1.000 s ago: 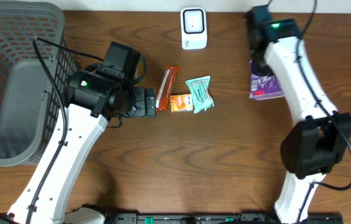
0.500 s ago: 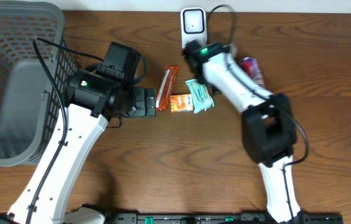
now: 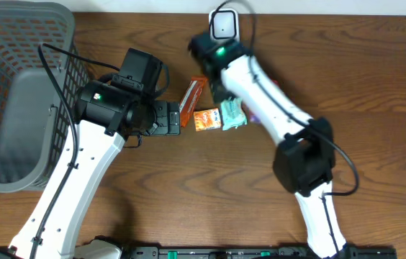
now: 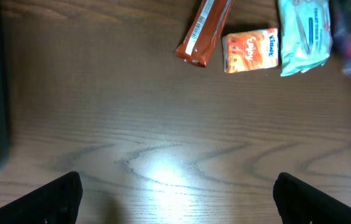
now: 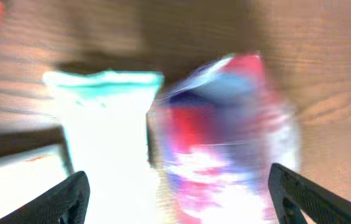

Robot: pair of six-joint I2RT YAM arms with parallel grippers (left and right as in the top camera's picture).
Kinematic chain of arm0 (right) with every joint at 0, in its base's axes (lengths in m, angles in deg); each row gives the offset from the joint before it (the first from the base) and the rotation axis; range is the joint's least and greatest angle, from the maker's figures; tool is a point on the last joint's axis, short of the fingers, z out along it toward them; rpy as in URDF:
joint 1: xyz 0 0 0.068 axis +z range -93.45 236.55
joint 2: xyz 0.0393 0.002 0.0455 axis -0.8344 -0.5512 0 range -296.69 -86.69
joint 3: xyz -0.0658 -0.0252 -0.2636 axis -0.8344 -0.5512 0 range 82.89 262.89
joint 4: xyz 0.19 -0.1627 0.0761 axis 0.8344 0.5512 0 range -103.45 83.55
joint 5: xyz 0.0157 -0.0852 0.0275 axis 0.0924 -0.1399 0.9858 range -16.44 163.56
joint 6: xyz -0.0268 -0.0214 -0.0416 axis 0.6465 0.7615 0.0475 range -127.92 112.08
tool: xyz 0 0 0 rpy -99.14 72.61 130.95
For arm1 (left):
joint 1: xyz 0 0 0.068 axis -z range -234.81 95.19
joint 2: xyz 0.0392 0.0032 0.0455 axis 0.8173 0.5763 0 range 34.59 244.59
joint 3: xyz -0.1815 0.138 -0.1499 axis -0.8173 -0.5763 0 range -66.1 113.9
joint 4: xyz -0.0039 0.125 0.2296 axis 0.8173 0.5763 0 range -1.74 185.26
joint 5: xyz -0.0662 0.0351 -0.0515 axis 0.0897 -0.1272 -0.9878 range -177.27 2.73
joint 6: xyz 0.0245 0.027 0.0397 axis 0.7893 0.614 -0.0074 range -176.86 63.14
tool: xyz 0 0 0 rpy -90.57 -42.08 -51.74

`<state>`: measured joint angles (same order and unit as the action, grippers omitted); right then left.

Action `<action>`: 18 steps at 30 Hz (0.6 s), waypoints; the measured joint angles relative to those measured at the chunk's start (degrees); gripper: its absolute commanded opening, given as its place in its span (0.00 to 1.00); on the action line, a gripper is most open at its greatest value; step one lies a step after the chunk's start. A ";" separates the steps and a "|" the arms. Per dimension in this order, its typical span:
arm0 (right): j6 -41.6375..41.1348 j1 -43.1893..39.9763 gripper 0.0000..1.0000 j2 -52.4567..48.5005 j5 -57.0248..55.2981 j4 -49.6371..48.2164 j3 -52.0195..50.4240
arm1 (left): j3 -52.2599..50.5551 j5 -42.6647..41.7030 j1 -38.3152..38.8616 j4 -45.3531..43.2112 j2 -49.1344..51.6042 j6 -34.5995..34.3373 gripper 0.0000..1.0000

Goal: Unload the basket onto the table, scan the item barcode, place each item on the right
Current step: 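Lift the pad pack with the right gripper up to the scanner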

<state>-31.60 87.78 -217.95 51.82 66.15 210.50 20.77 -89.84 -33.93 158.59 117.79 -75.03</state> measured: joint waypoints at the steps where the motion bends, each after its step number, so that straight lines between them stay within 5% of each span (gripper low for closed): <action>1: 1.09 -1.29 0.89 0.52 2.10 0.48 1.53 | 0.00 -0.02 0.00 -0.02 0.00 0.02 0.98; 9: 11.96 -17.99 0.93 3.72 22.62 5.42 5.81 | 0.00 -0.02 0.00 -0.02 0.00 0.00 0.98; 18: 24.65 -31.06 0.82 3.72 44.44 -2.43 -13.27 | 0.00 -0.02 0.00 -0.02 0.00 0.00 0.98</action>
<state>-6.95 56.72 -214.23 96.25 63.72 197.23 20.77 -89.86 -33.93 158.56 117.79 -75.03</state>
